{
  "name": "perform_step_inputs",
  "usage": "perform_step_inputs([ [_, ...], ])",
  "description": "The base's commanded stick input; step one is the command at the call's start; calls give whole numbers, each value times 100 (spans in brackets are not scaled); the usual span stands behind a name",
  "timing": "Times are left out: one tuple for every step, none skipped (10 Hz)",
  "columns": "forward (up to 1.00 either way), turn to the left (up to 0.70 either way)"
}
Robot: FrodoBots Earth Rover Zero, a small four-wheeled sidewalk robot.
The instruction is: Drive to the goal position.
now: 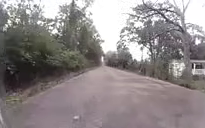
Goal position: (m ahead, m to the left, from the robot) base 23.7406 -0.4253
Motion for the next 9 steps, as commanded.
perform_step_inputs([
  [70,0],
  [70,0],
  [70,0],
  [70,0],
  [70,0],
  [70,0],
  [70,0],
  [70,0],
  [70,0],
])
